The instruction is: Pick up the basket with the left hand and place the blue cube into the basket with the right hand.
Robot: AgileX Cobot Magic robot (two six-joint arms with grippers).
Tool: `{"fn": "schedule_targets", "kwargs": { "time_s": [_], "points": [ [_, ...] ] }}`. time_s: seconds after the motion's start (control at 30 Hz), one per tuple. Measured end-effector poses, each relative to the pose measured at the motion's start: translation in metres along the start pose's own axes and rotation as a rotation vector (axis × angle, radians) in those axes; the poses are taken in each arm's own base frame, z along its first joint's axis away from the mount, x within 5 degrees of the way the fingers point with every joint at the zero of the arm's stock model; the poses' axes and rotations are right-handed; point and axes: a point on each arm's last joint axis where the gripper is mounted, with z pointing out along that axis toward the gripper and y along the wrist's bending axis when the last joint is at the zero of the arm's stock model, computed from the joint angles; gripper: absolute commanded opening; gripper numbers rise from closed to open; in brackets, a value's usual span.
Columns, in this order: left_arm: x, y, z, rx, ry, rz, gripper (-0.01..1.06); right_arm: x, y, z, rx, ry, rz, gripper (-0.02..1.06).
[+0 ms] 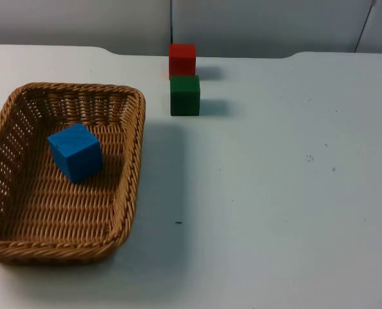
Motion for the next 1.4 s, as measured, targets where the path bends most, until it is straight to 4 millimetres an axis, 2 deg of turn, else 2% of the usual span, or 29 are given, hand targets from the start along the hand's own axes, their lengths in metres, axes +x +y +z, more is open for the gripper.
{"fn": "schedule_targets", "kwargs": {
  "time_s": [0.1, 0.3, 1.13, 1.2, 1.23, 1.27, 1.33, 1.4],
  "points": [
    [0.001, 0.004, 0.0, -0.041, 0.012, 0.016, 0.68, 0.001, 0.0, 0.002, 0.006, 0.006, 0.003, 0.78],
    [0.002, 0.011, -0.001, -0.116, 0.025, 0.007, 0.6, 0.004, -0.001, 0.006, 0.012, 0.01, 0.001, 0.78],
    [0.004, 0.018, 0.0, -0.194, 0.025, -0.096, 0.61, 0.003, -0.001, 0.006, 0.016, 0.006, 0.002, 0.78],
    [0.004, 0.018, 0.0, -0.194, 0.023, -0.096, 0.73, 0.003, -0.001, 0.006, 0.016, 0.006, 0.002, 0.78],
    [0.004, 0.018, 0.0, -0.194, 0.023, -0.096, 0.89, 0.003, -0.001, 0.006, 0.016, 0.006, 0.002, 0.78],
    [0.004, 0.018, 0.0, -0.194, 0.023, -0.096, 0.89, 0.003, -0.001, 0.006, 0.016, 0.006, 0.002, 0.78],
    [0.004, 0.018, 0.0, -0.194, 0.023, -0.096, 1.05, 0.003, -0.001, 0.006, 0.016, 0.006, 0.002, 0.78],
    [0.004, 0.018, 0.0, -0.194, 0.023, -0.096, 1.05, 0.003, -0.001, 0.006, 0.016, 0.006, 0.002, 0.81]
  ]
}}
